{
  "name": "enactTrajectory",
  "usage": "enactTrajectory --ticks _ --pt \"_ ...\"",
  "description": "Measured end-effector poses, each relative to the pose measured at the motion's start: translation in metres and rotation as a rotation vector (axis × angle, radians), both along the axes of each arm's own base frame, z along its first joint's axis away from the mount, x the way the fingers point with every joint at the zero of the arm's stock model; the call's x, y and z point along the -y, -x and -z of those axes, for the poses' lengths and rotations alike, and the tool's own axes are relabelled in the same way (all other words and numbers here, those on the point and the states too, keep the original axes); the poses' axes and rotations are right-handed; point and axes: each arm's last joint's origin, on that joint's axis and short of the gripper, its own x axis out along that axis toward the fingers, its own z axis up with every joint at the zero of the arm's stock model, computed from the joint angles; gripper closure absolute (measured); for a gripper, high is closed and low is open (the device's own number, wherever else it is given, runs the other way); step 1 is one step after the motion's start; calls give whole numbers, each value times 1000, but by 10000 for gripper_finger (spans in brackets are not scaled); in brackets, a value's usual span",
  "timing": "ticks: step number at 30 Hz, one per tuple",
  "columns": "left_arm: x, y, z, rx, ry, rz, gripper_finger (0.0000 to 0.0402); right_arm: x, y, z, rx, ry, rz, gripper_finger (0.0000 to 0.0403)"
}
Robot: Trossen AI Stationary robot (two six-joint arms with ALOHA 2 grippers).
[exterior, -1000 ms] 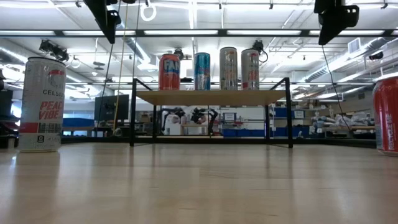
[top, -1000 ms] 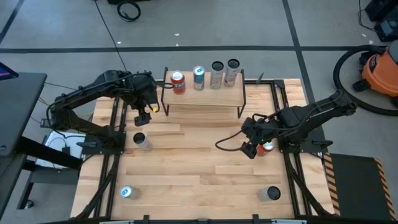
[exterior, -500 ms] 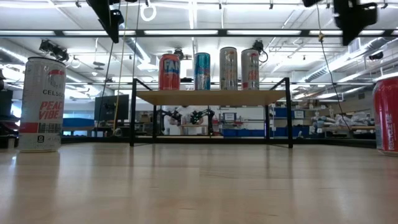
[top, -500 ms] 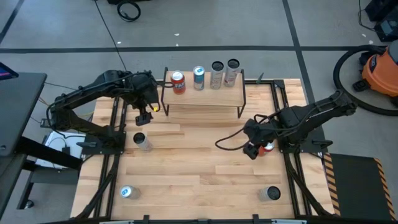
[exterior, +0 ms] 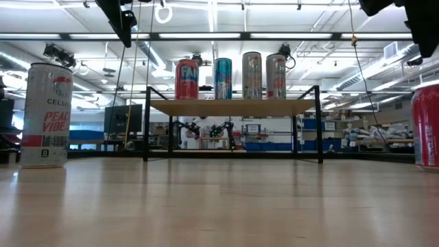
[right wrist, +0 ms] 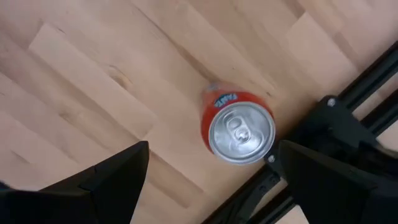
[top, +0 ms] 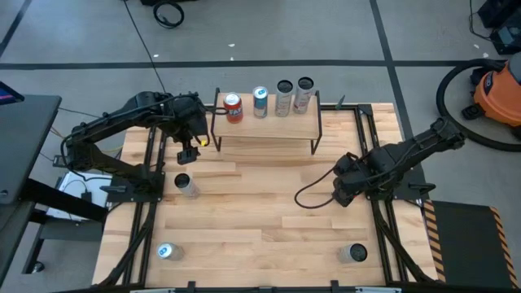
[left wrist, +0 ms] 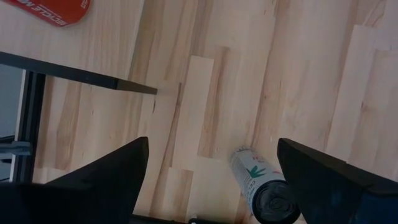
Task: Place canned beverage on shelf
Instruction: Put the left red soda can on the shelf
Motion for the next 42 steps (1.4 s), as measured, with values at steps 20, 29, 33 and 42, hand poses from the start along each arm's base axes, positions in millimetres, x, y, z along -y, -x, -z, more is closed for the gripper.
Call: enactTrajectory --ticks 20,29,33,42 --pt "0 0 0 1 1 -2 44 -20 17 26 10 137 134 35" --pt "0 0 0 2 2 -8 44 -22 15 48 26 124 164 35" --pt "0 0 0 2 3 -8 44 -22 17 59 -1 118 170 35" --pt "0 -1 0 7 1 -7 44 -23 17 59 1 102 178 35"
